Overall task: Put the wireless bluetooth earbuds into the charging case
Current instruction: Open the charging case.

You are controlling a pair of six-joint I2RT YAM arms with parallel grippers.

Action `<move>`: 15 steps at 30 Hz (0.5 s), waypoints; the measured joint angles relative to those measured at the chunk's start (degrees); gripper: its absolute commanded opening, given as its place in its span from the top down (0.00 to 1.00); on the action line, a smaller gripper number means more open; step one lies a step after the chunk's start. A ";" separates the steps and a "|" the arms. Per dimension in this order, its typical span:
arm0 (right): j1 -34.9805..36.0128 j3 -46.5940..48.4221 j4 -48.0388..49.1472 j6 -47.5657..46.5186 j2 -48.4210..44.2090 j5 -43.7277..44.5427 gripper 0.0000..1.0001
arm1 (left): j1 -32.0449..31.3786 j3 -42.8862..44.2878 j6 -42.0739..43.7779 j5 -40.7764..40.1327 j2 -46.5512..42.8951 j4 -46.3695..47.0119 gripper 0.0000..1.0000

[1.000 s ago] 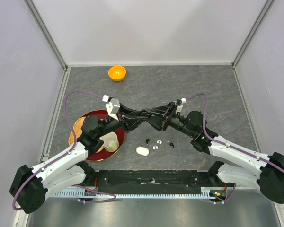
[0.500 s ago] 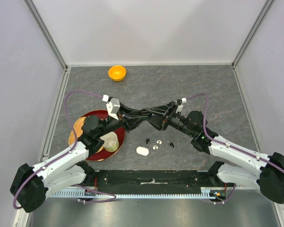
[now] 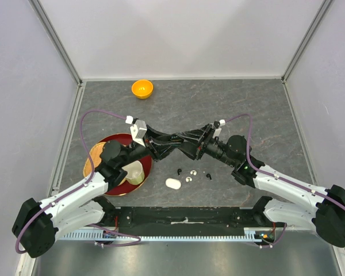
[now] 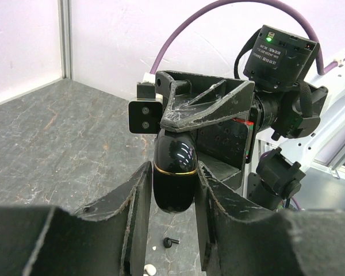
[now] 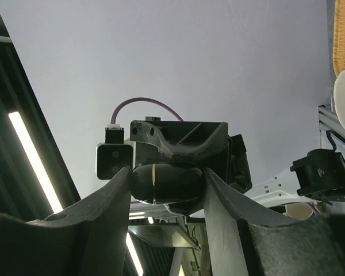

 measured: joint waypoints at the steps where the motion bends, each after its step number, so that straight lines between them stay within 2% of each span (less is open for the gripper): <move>1: 0.00 0.02 0.00 0.00 0.00 0.00 0.77 | 0.00 0.00 0.00 0.00 0.00 0.00 0.64; 5: 0.00 0.00 -0.04 0.17 0.00 0.02 0.77 | 0.00 0.00 0.00 0.04 0.04 -0.04 0.84; 9: 0.00 0.00 -0.07 0.24 0.00 0.00 0.75 | 0.00 0.00 0.02 0.09 0.09 0.02 0.98; 12: 0.00 0.00 -0.07 0.22 0.00 -0.02 0.59 | 0.00 0.00 0.00 0.09 0.11 0.02 0.98; 13: 0.00 0.00 -0.07 0.17 0.00 -0.02 0.46 | 0.00 0.00 0.00 0.07 0.09 0.02 0.98; 15: 0.00 0.00 -0.11 -0.28 -0.02 0.02 0.31 | 0.00 0.00 0.00 -0.04 0.09 0.00 0.98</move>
